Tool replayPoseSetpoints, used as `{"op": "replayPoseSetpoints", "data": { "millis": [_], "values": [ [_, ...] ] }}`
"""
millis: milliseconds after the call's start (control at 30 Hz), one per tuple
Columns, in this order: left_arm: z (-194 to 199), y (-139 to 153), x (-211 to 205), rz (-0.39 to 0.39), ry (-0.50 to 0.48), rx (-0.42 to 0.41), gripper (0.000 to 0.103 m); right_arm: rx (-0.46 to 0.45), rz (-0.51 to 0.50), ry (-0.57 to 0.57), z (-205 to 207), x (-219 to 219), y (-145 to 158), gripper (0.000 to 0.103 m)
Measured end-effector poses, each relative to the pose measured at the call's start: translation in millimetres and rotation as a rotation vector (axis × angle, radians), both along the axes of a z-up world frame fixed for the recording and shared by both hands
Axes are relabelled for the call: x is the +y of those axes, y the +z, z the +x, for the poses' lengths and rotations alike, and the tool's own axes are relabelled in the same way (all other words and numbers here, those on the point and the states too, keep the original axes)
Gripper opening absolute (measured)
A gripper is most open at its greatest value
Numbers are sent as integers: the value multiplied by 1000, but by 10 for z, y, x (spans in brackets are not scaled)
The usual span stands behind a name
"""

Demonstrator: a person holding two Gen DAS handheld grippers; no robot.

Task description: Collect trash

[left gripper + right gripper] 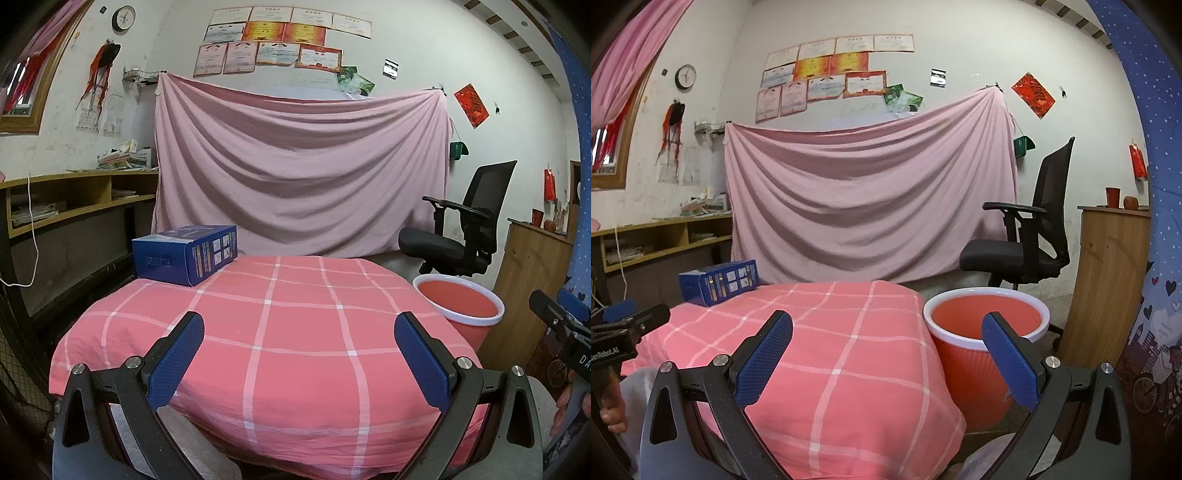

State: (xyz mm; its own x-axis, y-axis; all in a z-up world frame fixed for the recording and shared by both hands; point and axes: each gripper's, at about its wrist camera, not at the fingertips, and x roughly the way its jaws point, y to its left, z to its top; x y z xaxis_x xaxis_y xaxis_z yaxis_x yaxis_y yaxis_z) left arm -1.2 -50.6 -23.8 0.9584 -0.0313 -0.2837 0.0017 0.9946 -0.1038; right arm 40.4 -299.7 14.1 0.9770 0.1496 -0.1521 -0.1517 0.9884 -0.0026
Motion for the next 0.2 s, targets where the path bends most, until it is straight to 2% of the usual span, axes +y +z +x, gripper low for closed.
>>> {"op": "replayPoseSetpoints", "data": {
  "millis": [200],
  "values": [
    [9,1,3,-10,3,8,101,10,-10,5,31,14,24,103]
  ]
}}
